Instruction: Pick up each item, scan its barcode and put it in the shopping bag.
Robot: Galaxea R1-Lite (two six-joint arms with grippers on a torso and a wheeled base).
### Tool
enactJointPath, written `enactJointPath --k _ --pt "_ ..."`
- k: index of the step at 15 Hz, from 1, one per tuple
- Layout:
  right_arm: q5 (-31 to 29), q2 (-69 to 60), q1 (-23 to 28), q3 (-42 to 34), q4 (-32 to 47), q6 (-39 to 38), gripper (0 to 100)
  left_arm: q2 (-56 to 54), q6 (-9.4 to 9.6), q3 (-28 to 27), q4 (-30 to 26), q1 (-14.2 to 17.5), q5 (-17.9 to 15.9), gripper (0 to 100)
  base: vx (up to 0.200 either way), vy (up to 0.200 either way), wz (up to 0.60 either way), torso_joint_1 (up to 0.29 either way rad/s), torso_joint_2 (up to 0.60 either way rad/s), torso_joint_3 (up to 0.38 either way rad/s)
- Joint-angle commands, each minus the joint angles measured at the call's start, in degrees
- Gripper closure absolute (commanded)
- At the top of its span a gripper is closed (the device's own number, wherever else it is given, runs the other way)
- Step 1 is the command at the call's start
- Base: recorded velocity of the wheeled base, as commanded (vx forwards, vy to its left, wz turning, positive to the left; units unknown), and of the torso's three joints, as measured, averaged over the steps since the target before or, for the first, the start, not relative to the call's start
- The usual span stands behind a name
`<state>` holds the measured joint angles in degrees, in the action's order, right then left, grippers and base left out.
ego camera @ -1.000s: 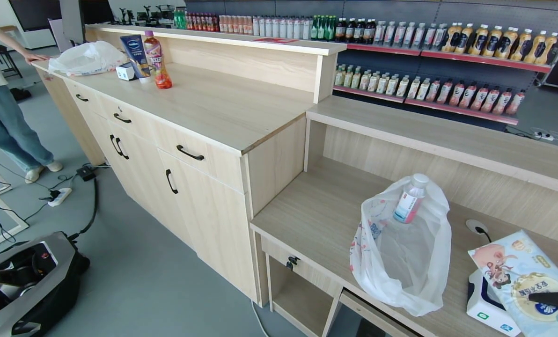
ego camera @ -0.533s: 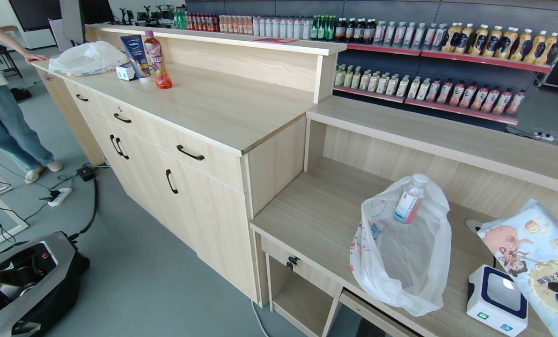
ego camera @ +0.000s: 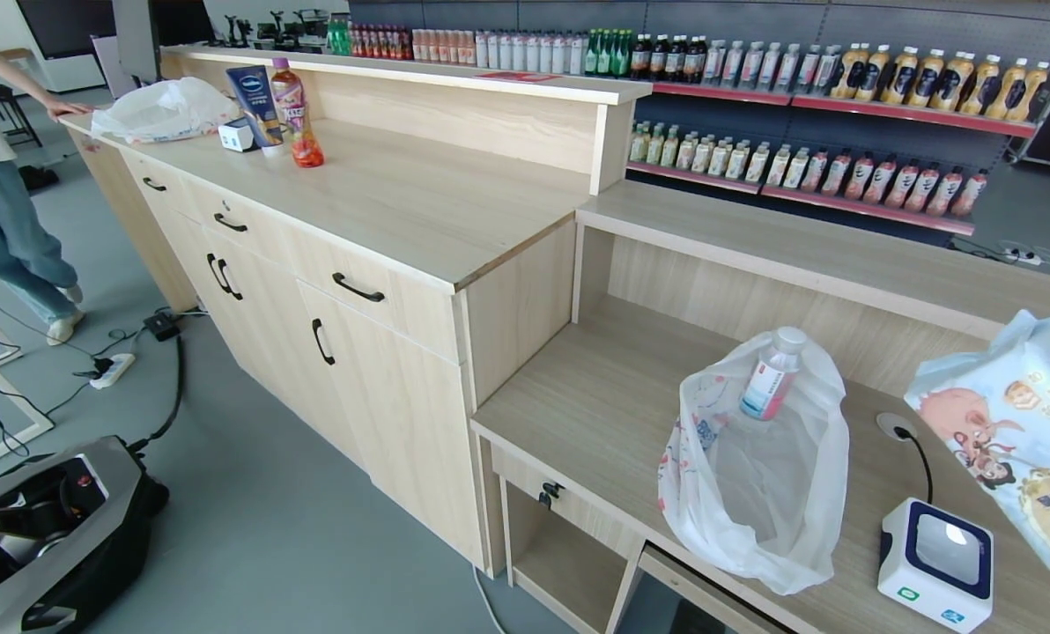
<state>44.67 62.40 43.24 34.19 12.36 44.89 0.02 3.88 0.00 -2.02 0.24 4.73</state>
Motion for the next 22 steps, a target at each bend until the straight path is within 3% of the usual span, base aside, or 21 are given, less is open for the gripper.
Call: enactJointPath --k 1,3,5,6,7,11,14,18,22 --pt "-0.90 -1.76 -2.20 -0.09 -0.14 -1.47 100 -0.02 -0.01 0.00 0.00 0.02 0.02 0 0.000 0.000 0.00 0.000 0.00 0.000" --pt "-10.83 -3.17 -7.29 0.26 -0.85 -7.97 100 -0.02 -0.01 0.00 0.00 0.02 0.02 0 0.000 0.000 0.00 0.000 0.00 0.000" --pt "-30.78 -5.27 -21.79 0.17 -6.12 -27.40 100 -0.02 -0.01 0.00 0.00 0.02 0.02 0 0.000 0.000 0.00 0.000 0.00 0.000" --pt "-39.92 -5.63 -29.88 0.17 -8.93 -34.43 100 -0.02 -0.01 0.00 0.00 0.02 0.02 0 0.000 0.000 0.00 0.000 0.00 0.000" --pt "-44.93 -5.80 -35.07 0.17 -10.34 -36.45 100 -0.02 -0.01 0.00 0.00 0.02 0.02 0 0.000 0.000 0.00 0.000 0.00 0.000" --pt "-47.92 -7.38 -36.91 -0.01 -11.39 -26.52 100 -0.02 -0.01 0.00 0.00 0.02 0.02 0 0.000 0.000 0.00 0.000 0.00 0.000" --pt "-53.19 -6.94 -38.05 -0.18 -13.50 -26.34 100 -0.02 -0.01 0.00 0.00 0.02 0.02 0 0.000 0.000 0.20 0.002 0.00 0.001" --pt "-53.98 -6.59 -42.98 -0.88 -16.32 -26.43 100 -0.02 -0.01 0.00 0.00 0.02 0.02 0 0.000 0.000 0.60 -0.001 0.00 0.007" --pt "-54.07 -0.35 -42.10 -2.03 -16.32 -26.87 100 -0.02 -0.01 0.00 0.00 0.02 0.02 0 0.000 0.000 0.15 0.003 0.00 0.001"
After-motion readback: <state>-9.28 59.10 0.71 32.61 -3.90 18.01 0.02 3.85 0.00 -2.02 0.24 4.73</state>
